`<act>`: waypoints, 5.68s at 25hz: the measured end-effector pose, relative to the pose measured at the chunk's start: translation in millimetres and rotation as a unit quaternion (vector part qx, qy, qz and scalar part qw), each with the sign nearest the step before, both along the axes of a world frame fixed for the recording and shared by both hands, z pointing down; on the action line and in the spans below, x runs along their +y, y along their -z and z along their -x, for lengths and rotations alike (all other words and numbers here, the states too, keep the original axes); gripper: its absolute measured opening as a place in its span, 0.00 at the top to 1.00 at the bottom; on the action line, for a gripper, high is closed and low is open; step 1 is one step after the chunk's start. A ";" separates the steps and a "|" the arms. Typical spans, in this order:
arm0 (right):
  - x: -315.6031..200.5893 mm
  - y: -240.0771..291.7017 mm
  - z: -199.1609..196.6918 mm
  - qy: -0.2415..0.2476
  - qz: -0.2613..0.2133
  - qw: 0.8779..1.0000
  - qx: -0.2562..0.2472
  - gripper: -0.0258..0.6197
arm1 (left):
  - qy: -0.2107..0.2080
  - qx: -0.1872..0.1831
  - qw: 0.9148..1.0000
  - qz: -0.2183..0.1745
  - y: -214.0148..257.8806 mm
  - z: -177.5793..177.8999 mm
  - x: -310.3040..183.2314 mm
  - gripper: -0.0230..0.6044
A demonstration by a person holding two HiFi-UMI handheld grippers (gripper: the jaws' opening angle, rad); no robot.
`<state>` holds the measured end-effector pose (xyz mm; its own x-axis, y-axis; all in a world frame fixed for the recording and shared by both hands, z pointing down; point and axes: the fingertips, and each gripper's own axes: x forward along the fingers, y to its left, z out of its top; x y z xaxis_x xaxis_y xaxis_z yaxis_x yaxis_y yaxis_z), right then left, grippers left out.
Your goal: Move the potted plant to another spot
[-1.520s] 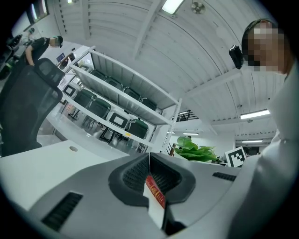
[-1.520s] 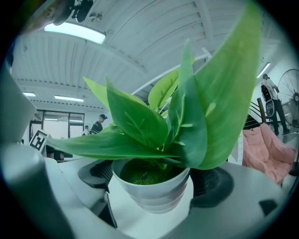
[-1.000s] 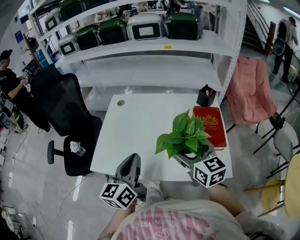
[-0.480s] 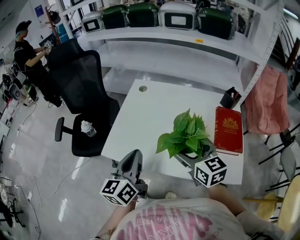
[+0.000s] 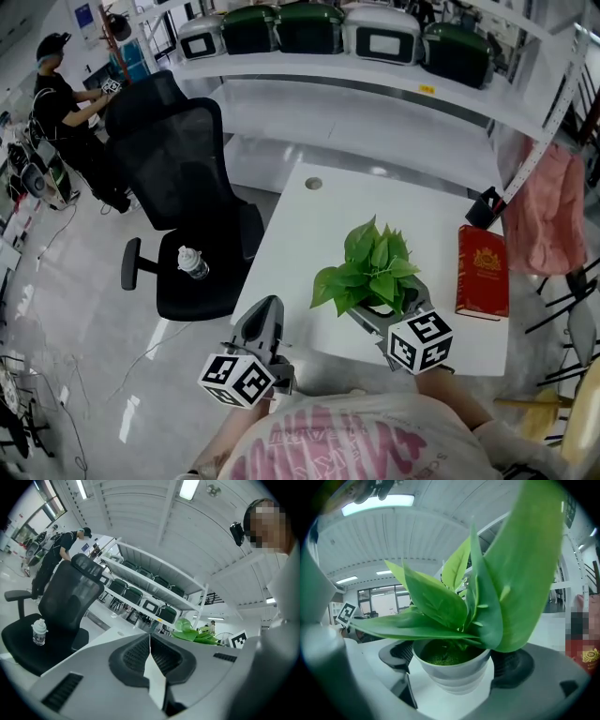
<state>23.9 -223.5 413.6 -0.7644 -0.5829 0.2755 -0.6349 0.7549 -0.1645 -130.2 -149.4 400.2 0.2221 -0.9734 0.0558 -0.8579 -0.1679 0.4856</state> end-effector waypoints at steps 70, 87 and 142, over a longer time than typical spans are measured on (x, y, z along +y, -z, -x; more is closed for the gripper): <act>-86.3 -106.9 203.7 0.011 0.150 0.988 0.039 0.15 | 0.025 0.020 0.996 0.089 -53.8 214.2 -55.5 0.92; -73.4 -111.1 201.7 0.022 0.139 0.989 0.049 0.14 | 0.034 0.014 0.996 0.080 -45.3 213.4 -42.2 0.92; -50.3 -121.0 197.9 0.020 0.107 0.988 0.112 0.14 | 0.026 0.038 0.996 0.079 -49.2 219.8 -29.1 0.92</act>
<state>-174.1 -273.8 534.6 -0.6907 -0.4637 0.5549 -0.6446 0.7426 -0.1817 -350.0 -178.5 449.4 0.1811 -0.9642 0.1935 -0.8228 -0.0408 0.5668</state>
